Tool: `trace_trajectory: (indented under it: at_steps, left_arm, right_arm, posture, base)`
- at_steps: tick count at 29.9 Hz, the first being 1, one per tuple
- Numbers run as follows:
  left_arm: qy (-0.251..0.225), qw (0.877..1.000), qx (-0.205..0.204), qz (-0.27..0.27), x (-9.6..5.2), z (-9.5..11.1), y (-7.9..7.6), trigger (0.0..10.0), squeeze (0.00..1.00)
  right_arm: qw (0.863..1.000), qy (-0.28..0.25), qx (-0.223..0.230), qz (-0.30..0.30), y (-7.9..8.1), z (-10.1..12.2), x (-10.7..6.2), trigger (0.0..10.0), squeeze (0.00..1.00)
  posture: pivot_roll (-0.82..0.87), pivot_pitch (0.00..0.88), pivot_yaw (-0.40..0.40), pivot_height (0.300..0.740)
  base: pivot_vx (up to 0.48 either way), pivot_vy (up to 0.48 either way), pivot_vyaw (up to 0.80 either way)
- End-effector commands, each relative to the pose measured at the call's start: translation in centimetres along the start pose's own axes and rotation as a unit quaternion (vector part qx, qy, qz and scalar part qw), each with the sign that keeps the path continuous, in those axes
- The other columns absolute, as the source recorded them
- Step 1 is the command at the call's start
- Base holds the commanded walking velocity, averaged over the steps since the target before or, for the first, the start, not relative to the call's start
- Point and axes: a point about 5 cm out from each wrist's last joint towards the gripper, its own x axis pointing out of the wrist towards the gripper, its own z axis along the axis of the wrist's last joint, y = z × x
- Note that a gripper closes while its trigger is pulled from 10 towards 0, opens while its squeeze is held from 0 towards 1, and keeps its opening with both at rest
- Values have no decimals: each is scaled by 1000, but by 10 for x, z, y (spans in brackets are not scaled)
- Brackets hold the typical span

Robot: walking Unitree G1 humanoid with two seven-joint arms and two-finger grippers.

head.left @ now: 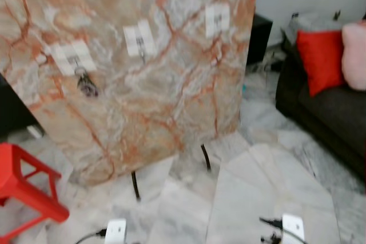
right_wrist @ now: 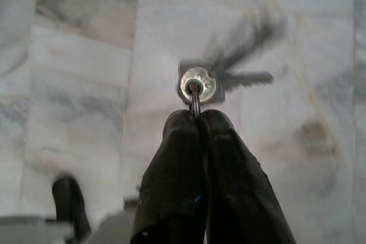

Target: Hang keys on a hook

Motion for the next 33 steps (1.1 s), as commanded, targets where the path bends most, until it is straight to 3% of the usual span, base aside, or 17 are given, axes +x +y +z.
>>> trace_trajectory:
  at_steps: [1, 25, 33]
  left_arm:
    - [9, 1000, 2, 11, -2, -5, 8, 10000, 0]
    - [10, 1000, 0, 10, -3, -6, 11, 10000, 0]
    - [12, 1000, 3, 8, -3, -7, 11, 10000, 0]
  right_arm:
    - [1000, 5, 7, 13, 11, -4, 0, 10000, 0]
    - [1000, -12, 25, 14, 18, 2, 2, 10000, 0]
    - [999, -39, 30, 20, 20, 18, 3, 10000, 0]
  posture:
    - [-91, 9, 3, 740]
    - [-86, 11, 4, 740]
    - [-87, 0, 4, 740]
  base:
    - [334, 0, 0]
    - [336, 0, 0]
    - [335, 0, 0]
